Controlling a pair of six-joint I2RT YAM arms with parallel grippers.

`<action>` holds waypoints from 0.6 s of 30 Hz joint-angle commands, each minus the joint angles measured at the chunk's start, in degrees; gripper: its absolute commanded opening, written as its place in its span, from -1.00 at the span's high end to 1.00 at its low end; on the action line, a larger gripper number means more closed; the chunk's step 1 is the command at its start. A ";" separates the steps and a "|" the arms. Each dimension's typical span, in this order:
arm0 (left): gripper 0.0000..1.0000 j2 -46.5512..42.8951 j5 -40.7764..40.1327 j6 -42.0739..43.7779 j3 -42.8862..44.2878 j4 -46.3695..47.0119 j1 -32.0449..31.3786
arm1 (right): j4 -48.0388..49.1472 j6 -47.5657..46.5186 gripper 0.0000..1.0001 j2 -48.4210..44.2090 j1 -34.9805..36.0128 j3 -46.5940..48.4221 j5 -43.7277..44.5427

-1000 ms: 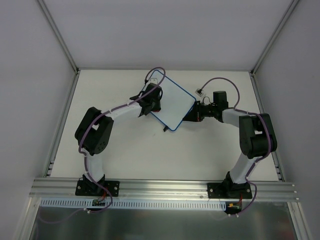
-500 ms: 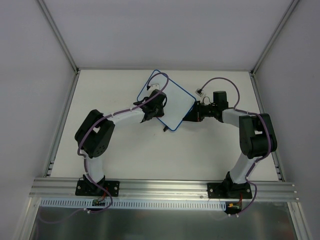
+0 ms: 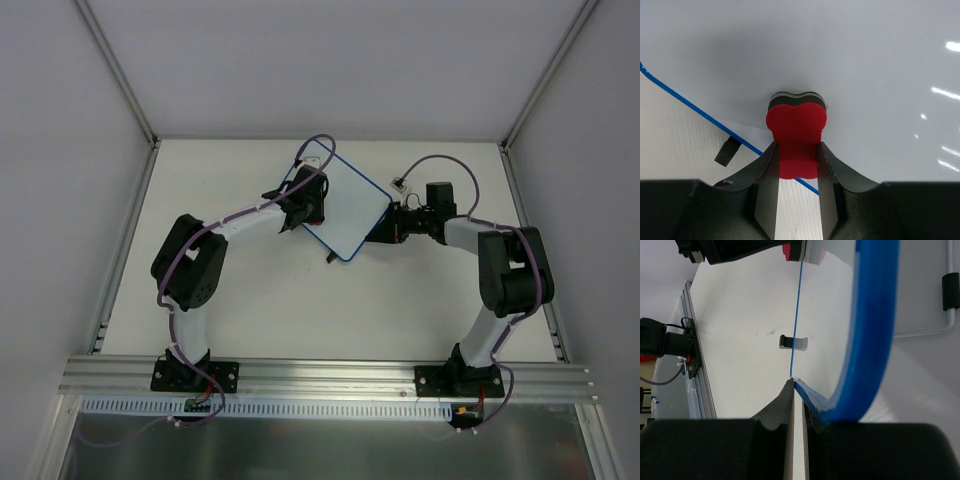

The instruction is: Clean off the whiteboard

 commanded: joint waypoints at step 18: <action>1.00 -10.81 3.81 8.81 -5.40 2.13 0.54 | -2.47 -2.38 0.13 -1.03 1.82 -0.83 5.65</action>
